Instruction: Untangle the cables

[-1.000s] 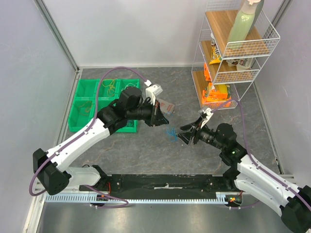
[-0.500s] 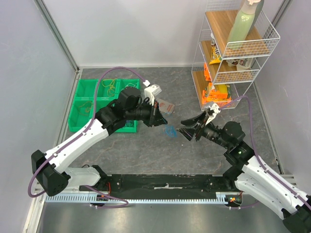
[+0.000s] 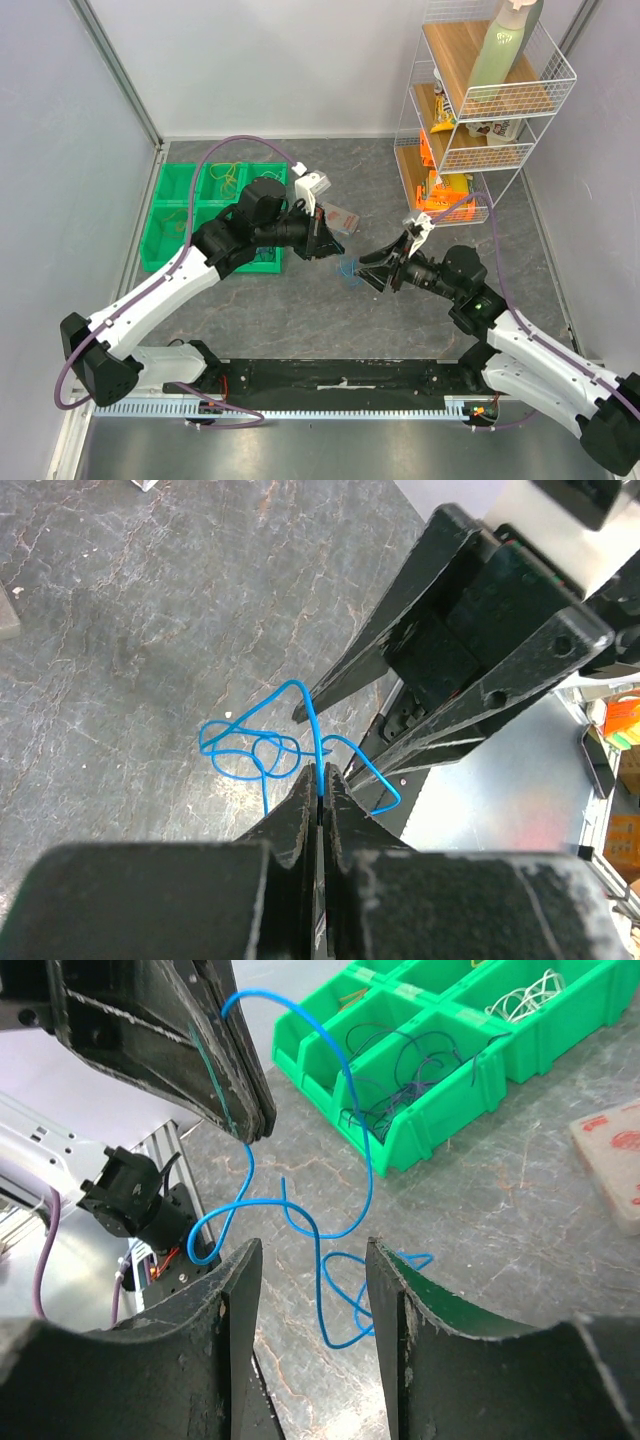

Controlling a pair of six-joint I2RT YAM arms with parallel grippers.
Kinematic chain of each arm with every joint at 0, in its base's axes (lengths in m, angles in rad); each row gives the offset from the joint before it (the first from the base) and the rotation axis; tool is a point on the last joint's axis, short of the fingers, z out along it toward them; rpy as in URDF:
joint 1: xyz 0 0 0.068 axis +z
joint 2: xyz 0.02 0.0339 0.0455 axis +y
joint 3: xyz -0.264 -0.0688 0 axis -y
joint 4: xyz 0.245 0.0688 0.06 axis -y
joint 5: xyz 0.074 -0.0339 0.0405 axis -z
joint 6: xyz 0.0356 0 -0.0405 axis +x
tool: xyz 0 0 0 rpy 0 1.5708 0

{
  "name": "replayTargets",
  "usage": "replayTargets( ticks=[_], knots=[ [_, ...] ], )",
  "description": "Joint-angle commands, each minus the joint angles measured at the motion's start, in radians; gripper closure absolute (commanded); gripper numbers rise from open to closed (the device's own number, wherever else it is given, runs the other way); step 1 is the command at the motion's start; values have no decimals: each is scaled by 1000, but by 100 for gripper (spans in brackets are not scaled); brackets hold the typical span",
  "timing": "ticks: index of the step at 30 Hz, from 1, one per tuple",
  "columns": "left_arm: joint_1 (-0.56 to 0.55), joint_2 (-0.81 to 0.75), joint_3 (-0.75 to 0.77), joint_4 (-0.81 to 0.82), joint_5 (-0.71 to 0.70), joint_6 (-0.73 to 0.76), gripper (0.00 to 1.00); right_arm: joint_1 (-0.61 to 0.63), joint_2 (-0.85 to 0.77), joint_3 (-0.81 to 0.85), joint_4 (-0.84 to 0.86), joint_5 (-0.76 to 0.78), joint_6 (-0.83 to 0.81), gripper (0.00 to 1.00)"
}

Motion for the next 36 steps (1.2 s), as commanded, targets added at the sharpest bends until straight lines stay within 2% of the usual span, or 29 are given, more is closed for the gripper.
replayTargets(
  ticks=[1, 4, 8, 13, 20, 30, 36],
  knots=[
    [-4, -29, 43, 25, 45, 12, 98, 25, 32, -19, 113, -15, 32, 47],
    [-4, -30, 47, 37, 65, 4, 98, 34, 67, -25, 172, -15, 64, 49],
    [-4, -42, 69, 29, 56, 10, 98, 60, 120, -34, 203, 34, 87, 65],
    [-4, -96, 105, 40, 5, 10, 98, 70, 149, -98, 300, 49, 150, 76],
    [-4, -150, 228, 34, -140, 65, 98, 88, 268, -221, 484, 77, 251, 86],
    [-4, -179, 467, -49, -330, 157, 98, 91, 382, -316, 502, 127, 259, 87],
    [-4, -197, 544, -61, -406, 203, 98, 91, 397, -316, 489, 121, 250, 87]
  ],
)
